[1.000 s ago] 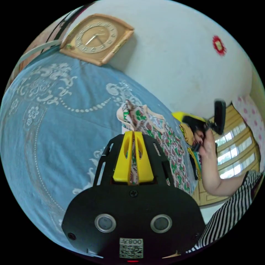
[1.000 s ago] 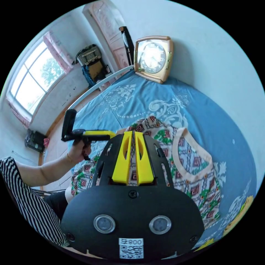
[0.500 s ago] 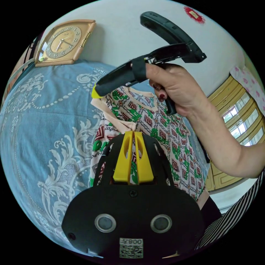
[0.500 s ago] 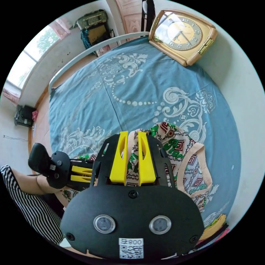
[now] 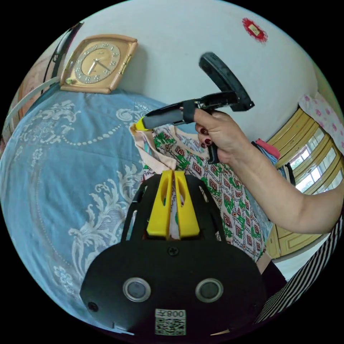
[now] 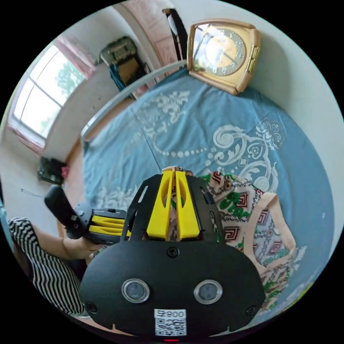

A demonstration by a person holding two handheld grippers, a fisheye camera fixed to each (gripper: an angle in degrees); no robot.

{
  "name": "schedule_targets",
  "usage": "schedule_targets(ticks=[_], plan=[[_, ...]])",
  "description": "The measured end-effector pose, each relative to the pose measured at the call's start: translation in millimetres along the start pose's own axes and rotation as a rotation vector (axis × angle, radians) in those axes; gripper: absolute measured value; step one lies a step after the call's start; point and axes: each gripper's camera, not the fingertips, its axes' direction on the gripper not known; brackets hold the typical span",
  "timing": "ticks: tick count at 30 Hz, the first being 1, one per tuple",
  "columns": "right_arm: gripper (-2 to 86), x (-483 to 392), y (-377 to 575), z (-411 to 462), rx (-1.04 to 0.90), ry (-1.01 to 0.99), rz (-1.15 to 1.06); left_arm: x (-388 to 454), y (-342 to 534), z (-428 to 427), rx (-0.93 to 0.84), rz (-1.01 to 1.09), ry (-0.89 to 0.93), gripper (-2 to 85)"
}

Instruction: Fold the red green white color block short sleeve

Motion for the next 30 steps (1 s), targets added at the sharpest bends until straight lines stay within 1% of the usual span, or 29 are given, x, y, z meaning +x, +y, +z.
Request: schedule_targets(ticks=[1,4,5,6,9,10,12,16,19,21,24,27,28,30], plan=[[1.0,8,-6,-11,0.081,-0.102,0.02,1,-3,-18,0.033,-0.002,-0.021,1.0],[0.9,27,-24,-20,0.188,-0.246,0.073,-5,-12,-60,0.098,-0.02,-0.106,1.0],[0.9,30,-29,-19,0.207,-0.266,0.079,-10,-16,-73,0.112,-0.036,-0.137,1.1],[1.0,35,-38,-14,0.217,-0.293,0.09,-14,-17,-79,0.117,-0.047,-0.151,1.1],[1.3,45,-63,23,0.114,-0.314,0.115,-33,-22,-93,0.083,-0.103,-0.201,1.5],[1.6,48,-70,39,0.051,-0.308,0.126,-39,-21,-93,0.056,-0.129,-0.214,1.8],[2.0,51,-76,51,0.009,-0.286,0.142,-45,-17,-94,0.022,-0.166,-0.207,2.3],[3.7,55,-73,28,0.112,-0.205,0.13,-38,-6,-107,0.041,-0.196,-0.2,4.1],[5.5,52,-70,20,0.133,-0.147,0.11,-28,-2,-113,0.06,-0.209,-0.179,5.3],[6.3,46,-71,22,0.135,-0.148,0.076,-19,-4,-114,0.071,-0.193,-0.163,5.6],[5.8,41,-76,33,0.066,-0.09,0.068,-4,-15,-105,0.035,-0.141,-0.194,5.9],[5.3,46,-73,41,0.05,-0.019,0.093,2,-30,-92,-0.014,-0.096,-0.273,5.9],[5.2,50,-74,45,0.039,-0.022,0.108,1,-36,-84,-0.052,-0.095,-0.303,5.6],[5.1,56,-79,55,0.006,-0.018,0.126,-2,-42,-70,-0.123,-0.095,-0.296,4.3]])
